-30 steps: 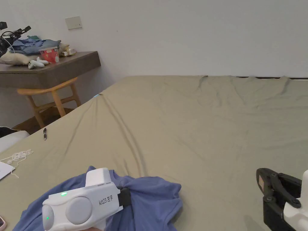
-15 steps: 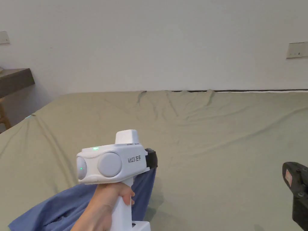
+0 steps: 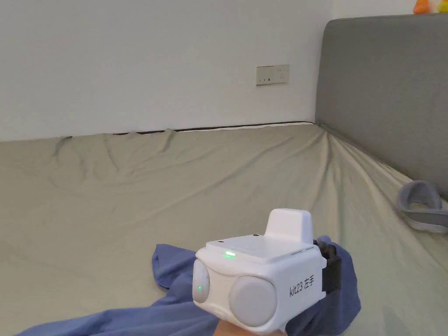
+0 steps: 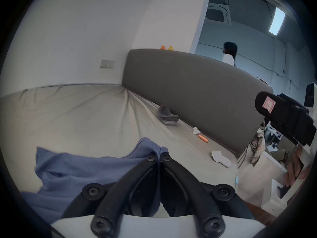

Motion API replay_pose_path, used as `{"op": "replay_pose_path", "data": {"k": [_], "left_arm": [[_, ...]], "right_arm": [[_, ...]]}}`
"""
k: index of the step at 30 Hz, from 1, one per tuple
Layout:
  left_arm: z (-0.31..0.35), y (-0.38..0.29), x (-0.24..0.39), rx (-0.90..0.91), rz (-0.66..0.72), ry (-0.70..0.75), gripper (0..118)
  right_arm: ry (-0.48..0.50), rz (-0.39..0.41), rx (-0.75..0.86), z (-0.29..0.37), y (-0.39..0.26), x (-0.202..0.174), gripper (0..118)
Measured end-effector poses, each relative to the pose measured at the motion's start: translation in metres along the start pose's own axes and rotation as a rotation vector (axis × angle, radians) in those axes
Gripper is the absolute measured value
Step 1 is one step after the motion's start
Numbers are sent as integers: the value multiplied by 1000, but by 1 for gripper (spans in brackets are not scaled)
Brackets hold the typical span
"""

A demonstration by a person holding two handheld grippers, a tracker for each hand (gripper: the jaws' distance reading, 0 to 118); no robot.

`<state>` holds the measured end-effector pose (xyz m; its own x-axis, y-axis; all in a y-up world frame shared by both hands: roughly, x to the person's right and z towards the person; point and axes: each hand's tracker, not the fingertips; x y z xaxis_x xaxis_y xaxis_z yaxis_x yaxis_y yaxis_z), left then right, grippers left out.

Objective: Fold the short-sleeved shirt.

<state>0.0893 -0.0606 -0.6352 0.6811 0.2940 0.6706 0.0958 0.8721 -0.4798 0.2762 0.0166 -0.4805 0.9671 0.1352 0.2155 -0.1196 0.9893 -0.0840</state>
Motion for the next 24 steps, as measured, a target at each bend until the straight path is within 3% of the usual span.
{"op": "replay_pose_path", "data": {"k": [3, 4, 5, 6, 7, 9, 14, 15, 17, 19, 20, 21, 24], "left_arm": [[-15, -27, 0, -53, 58, 9, 0], [-19, -36, -4, -65, 90, 8, 8], [-20, -44, -9, -74, 109, 13, 35], [-19, -48, -11, -78, 103, 40, 88], [-21, -49, -14, -101, 99, 97, 88], [-7, -50, -19, -91, 95, 156, 118], [63, -22, -30, 39, 34, 252, 114], [81, -18, -29, 75, -9, 277, 107], [129, -20, -27, 201, -53, 360, 84], [179, -29, -23, 327, -55, 511, 53], [203, -38, -22, 384, -50, 601, 34], [221, -48, -22, 423, -59, 671, 0], [266, -80, -31, 412, -30, 840, 0]], "right_arm": [[18, -32, -30, -1, -11, -1, 0], [28, -29, -45, -2, -15, -5, 0], [38, -20, -53, -5, -19, -8, 0], [51, -12, -54, -6, -21, -11, 0], [71, -24, -71, -7, -25, -14, 0], [103, -44, -83, -10, -27, -19, 0], [156, -53, -52, -6, -23, -38, 0], [169, -55, -42, -4, -22, -42, 0], [199, -60, -24, 0, -19, -50, 0], [233, -73, -22, 4, -17, -61, 0], [251, -76, -16, 8, -18, -67, 0], [266, -78, -11, 11, -19, -71, 0], [311, -78, -28, 20, -29, -88, 0]]}}
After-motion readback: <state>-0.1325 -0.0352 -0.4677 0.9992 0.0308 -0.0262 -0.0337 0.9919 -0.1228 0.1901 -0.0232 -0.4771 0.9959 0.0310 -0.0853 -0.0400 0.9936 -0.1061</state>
